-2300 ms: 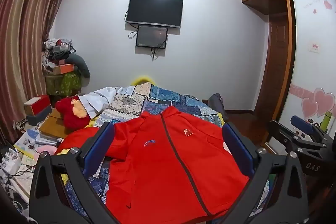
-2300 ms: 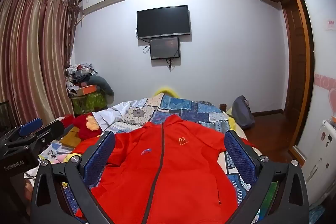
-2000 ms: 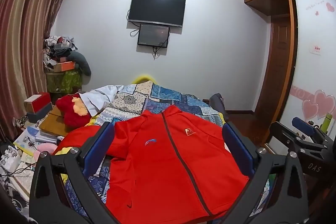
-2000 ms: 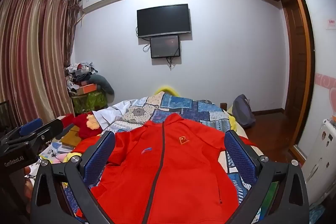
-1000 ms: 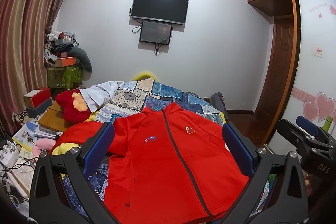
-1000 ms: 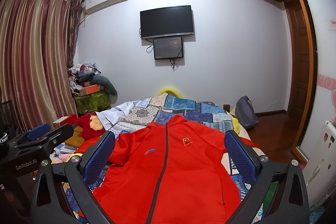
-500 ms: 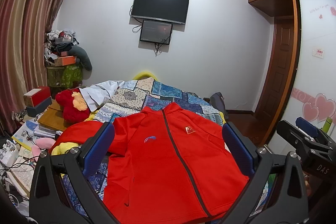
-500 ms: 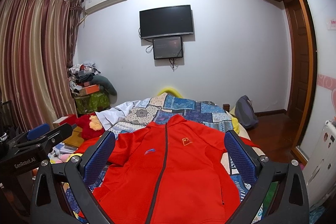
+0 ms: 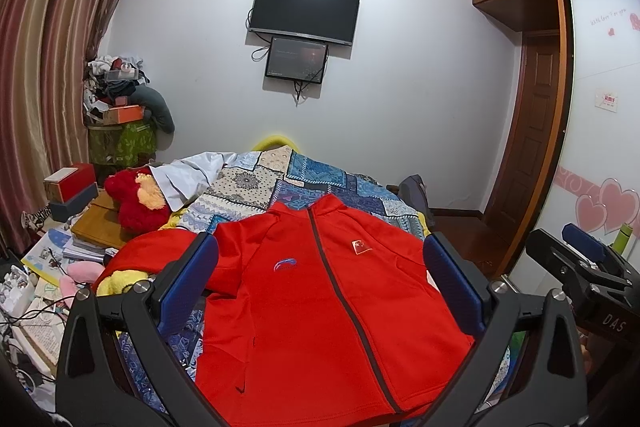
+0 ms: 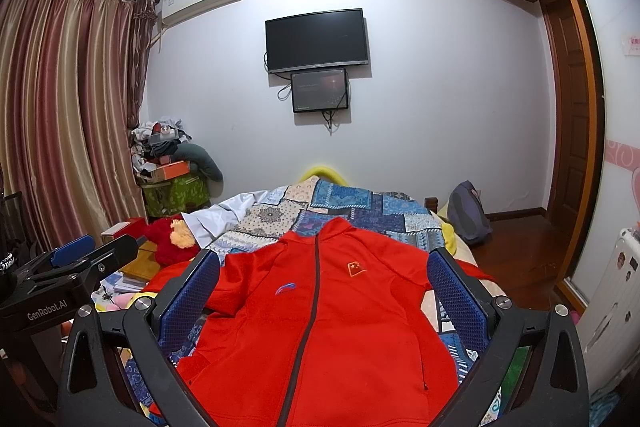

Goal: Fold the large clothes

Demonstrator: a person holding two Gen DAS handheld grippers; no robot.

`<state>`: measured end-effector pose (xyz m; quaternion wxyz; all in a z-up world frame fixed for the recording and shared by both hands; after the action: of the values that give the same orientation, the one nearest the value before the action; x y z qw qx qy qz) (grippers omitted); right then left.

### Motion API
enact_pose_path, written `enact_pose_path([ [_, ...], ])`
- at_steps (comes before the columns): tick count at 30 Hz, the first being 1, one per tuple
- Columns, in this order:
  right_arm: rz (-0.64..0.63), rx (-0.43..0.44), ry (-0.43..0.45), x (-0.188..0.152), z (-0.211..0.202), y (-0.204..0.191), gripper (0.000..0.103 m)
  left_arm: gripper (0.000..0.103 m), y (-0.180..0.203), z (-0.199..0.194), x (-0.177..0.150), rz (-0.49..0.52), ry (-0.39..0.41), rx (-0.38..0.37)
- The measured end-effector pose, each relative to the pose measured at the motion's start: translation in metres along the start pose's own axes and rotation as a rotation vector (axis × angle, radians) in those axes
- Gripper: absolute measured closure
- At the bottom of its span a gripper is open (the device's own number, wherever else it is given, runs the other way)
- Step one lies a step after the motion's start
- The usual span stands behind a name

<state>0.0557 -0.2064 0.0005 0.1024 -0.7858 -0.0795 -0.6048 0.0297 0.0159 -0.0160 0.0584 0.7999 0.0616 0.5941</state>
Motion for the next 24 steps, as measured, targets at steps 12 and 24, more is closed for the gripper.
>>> enact_pose_path([
  [12,0.002,-0.004,-0.004,-0.002,0.000,0.002,0.000,0.000,-0.002,0.001,-0.001,-0.007,-0.005,0.003],
  [24,-0.004,-0.008,-0.034,-0.002,0.022,-0.003,0.000,0.000,-0.016,0.014,0.003,0.001,-0.007,0.041],
])
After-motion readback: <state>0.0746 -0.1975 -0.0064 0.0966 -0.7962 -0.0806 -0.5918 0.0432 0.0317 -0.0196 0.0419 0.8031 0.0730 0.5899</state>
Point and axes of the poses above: each gripper's, at about its wrist camera, not at the fingertips, and z roughly the way its jaws point, y to its right, x to its top, the point moved 2 cm from there along z, roughly the way its jaws point, and after that the axes turned 1 degree about -x, right-handed, at the moved point
